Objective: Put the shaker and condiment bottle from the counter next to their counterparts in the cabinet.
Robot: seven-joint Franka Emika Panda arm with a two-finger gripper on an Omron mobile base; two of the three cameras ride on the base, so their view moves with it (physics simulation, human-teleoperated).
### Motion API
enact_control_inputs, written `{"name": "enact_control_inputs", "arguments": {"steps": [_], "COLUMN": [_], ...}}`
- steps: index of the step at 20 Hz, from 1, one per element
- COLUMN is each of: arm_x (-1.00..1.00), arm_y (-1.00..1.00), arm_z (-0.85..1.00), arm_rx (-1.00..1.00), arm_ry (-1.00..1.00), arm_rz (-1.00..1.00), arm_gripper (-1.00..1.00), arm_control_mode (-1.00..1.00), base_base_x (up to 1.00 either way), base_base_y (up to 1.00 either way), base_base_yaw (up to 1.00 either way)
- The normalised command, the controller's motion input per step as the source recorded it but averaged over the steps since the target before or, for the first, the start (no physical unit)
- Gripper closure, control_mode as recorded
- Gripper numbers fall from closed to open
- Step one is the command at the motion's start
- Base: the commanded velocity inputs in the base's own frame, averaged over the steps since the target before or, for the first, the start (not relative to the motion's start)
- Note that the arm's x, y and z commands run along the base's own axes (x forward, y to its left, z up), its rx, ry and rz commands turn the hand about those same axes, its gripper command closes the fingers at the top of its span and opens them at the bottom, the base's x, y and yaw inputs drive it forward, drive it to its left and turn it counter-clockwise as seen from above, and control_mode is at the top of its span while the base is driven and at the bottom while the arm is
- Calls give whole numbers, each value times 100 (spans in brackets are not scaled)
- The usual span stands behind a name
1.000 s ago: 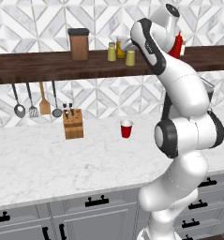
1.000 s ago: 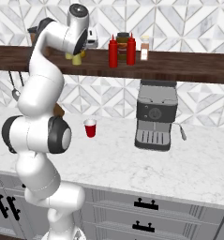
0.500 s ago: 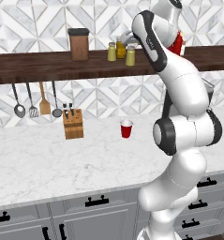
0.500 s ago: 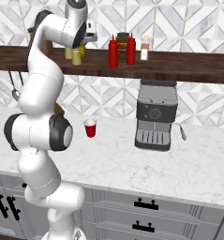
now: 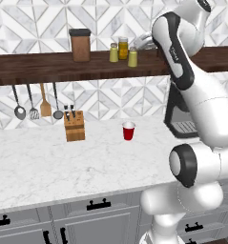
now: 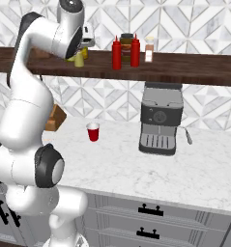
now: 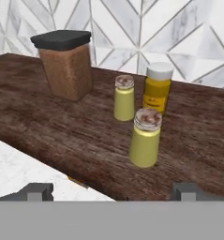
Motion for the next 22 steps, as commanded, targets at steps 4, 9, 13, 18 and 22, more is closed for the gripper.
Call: {"name": "enact_control_inputs", "arguments": {"steps": [4, 9, 13, 18, 22], "arm_x": [-100, -100, -100, -100, -100], "arm_y": [0, 0, 0, 0, 0], "arm_z": [-44, -39, -32, -23, -23], "arm_rx": [0, 0, 0, 0, 0], "arm_ry": [-17, -18, -19, -17, -15], "arm_rz": [0, 0, 0, 0, 0], "arm_gripper": [-100, -100, -100, -100, -100], "arm_control_mode": [-100, -100, -100, -100, -100], "base_base_x": [0, 0, 0, 0, 0], "base_base_y": [0, 0, 0, 0, 0], "base_base_yaw": [0, 0, 0, 0, 0]}}
